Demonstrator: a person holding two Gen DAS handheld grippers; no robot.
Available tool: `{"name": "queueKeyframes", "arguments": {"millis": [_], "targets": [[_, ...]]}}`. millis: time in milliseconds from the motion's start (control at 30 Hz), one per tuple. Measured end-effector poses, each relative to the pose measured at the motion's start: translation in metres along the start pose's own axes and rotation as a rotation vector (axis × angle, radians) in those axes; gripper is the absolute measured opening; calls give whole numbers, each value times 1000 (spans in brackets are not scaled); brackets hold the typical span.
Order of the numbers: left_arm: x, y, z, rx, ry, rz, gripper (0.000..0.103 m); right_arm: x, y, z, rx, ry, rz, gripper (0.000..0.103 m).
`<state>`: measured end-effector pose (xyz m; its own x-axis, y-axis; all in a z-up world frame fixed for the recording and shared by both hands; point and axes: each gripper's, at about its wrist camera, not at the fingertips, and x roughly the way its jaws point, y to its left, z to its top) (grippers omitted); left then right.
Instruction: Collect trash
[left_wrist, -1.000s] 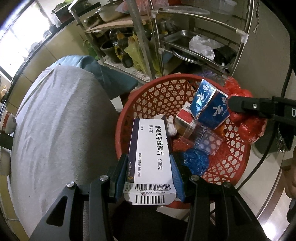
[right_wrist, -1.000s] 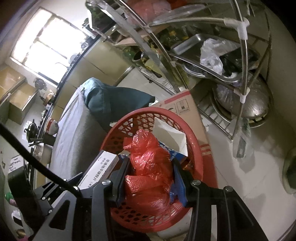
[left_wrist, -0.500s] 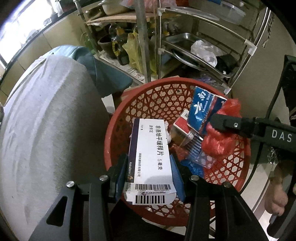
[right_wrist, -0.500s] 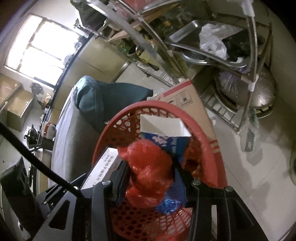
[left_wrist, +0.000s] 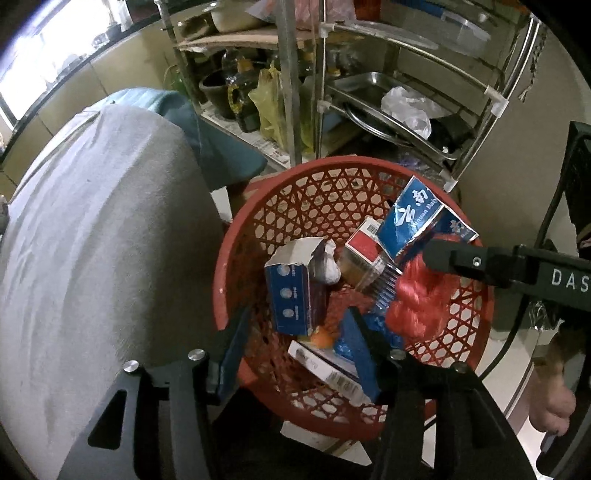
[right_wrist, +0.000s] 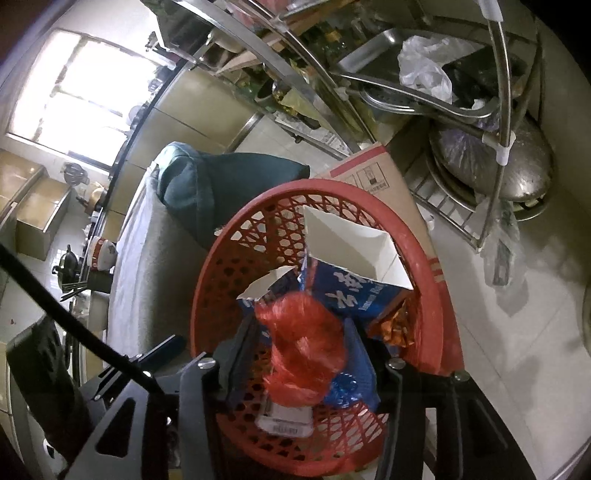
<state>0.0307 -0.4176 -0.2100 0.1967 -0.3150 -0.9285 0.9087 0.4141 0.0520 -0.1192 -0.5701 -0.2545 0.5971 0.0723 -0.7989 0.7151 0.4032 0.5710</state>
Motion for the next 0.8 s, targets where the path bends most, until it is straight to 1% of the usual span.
{"name": "queueKeyframes", "arguments": {"millis": [33, 200, 367, 500, 633, 800], "targets": [[-4, 1, -2, 2, -9, 8, 58, -1, 2, -1, -4, -2, 2, 53], [-27, 7, -11, -14, -67, 40, 63, -7, 15, -7, -48, -13, -9, 53], [-58, 13, -25, -23, -129, 91, 63, -17, 37, -18, -121, -37, -35, 53], [-89, 23, -38, -53, -187, 131, 64, -26, 60, -29, -184, -59, -47, 53], [-123, 39, -54, -105, -259, 174, 65, -40, 86, -41, -246, -94, -46, 55], [-160, 69, -83, -199, -320, 236, 66, -58, 131, -68, -373, -154, -33, 56]]}}
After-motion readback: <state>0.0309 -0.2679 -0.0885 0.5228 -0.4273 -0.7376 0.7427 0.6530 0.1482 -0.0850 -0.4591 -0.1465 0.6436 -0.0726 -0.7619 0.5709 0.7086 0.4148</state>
